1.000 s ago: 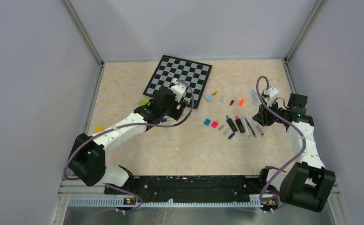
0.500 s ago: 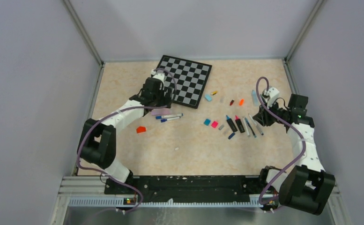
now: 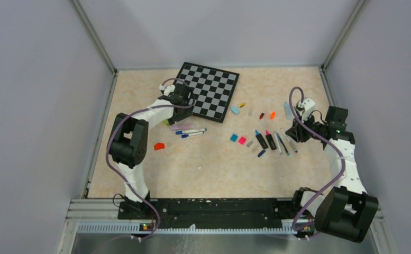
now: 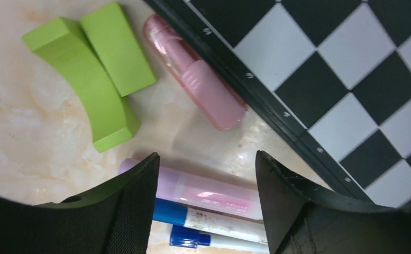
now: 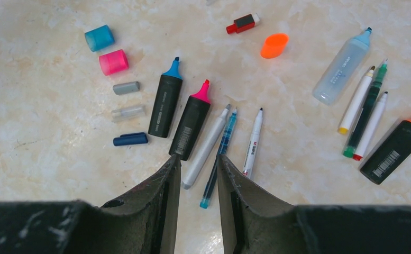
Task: Open the pen caps
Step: Pick up the pen from the center of the board.
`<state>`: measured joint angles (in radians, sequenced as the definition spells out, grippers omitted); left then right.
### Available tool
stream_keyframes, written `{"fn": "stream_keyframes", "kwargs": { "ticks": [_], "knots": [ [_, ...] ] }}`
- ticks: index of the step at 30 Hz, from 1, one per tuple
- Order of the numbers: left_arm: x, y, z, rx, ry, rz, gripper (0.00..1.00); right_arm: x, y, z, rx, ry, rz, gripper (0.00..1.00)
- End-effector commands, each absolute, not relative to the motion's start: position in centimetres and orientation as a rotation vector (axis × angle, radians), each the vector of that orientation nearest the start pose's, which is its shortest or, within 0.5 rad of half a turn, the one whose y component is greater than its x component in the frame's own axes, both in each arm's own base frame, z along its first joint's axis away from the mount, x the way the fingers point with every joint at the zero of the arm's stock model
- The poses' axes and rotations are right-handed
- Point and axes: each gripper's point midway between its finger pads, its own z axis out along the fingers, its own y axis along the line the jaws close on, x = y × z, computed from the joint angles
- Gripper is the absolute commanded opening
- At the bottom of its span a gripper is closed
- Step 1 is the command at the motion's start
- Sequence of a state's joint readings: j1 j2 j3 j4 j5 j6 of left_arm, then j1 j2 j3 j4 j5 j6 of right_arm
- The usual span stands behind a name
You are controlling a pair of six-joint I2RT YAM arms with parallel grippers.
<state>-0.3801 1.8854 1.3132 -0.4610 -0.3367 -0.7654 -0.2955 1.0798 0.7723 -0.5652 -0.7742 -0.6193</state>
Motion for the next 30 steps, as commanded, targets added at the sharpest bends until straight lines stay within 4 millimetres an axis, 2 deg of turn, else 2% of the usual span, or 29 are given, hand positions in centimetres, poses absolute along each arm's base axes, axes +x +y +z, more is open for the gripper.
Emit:
{"fn": "stream_keyframes", "kwargs": {
  "ticks": [1,15,24,30],
  "knots": [
    [42.6,-12.0,5.8,-0.788,2.378,0.081,0.68,28.4,2.4,15.3,-0.691,2.017,0.413,0.31],
    [44.0,-13.1,3.9,-0.738,2.43,0.038,0.69,28.4,2.3,15.2,-0.689,2.021,0.411,0.31],
    [45.1,-11.4,2.8,-0.822,2.41,0.078,0.67,28.4,2.3,15.2,-0.689,2.019,0.412,0.31],
    [44.6,-9.6,2.4,-0.851,2.446,0.215,0.65,28.4,2.3,15.2,-0.689,2.019,0.412,0.31]
  ]
}}
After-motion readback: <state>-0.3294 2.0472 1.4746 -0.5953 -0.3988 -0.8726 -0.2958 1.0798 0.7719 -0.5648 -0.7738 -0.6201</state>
